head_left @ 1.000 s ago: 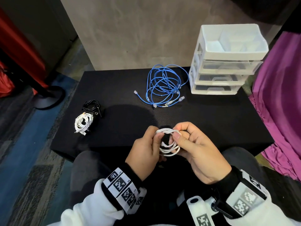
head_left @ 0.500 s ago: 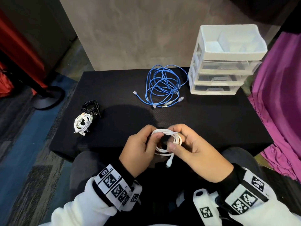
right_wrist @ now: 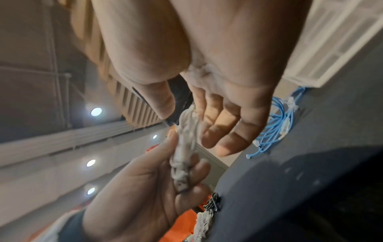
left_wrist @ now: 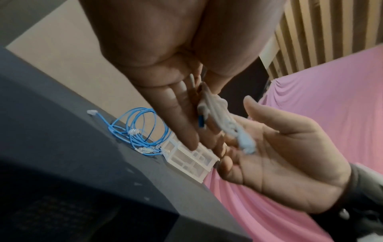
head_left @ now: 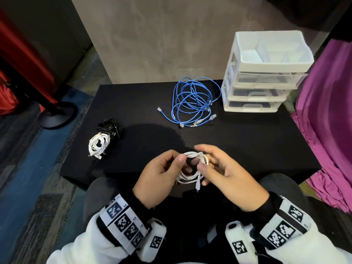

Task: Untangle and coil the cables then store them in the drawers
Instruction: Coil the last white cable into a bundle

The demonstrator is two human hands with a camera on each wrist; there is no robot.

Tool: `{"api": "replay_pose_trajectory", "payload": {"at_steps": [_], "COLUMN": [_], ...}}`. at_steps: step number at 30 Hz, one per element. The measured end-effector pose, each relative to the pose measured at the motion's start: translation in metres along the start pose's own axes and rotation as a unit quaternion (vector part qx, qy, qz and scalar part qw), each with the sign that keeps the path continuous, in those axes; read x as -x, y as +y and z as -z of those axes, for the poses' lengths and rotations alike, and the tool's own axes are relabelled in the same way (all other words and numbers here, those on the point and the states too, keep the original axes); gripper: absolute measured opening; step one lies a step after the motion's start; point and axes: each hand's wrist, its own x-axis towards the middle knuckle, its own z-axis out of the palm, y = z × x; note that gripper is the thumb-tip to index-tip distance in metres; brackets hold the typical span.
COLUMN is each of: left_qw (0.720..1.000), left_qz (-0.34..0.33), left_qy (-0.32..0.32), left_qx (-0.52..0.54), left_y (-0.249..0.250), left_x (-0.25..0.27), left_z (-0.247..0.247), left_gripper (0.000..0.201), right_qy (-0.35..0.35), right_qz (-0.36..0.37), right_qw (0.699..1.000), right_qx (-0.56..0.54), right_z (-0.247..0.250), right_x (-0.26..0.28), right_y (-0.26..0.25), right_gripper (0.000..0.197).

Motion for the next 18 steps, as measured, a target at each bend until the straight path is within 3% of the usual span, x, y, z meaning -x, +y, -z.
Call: {"api": "replay_pose_trajectory", "payload": {"at_steps": [3, 7, 14, 18], "left_qw": [0.998, 0.992, 0.996, 0.990], "left_qz": [0.037, 0.088, 0.076, 0.079], "left_qy": [0.004, 0.015, 0.032, 0.102], "left_qx": [0.040, 0.088, -0.017, -0.049], "left_y": [-0.002, -0.004, -0.016, -0.025], "left_x": [0.002, 0.007, 0.013, 0.008], "left_z": [0.005, 0.010, 0.046, 0.086], "left_gripper": [0.034, 0.020, 0.014, 0.013], "right_qy": [-0.007, -0.010, -0.026, -0.027], "right_qz": [-0.009, -0.013, -0.053, -0.073], "right_qw": [1.000, 1.000, 0.998, 0.995], "right_qx": [-0.001, 0.005, 0.020, 0.069], "right_z": [-0.005, -0.009, -0.027, -0.038], "right_x": [-0.007, -0.018, -0.046, -0.065], "right_y": [0.009, 0.016, 0.012, 0.018], "right_gripper": [0.038, 0.029, 0.021, 0.015]}}
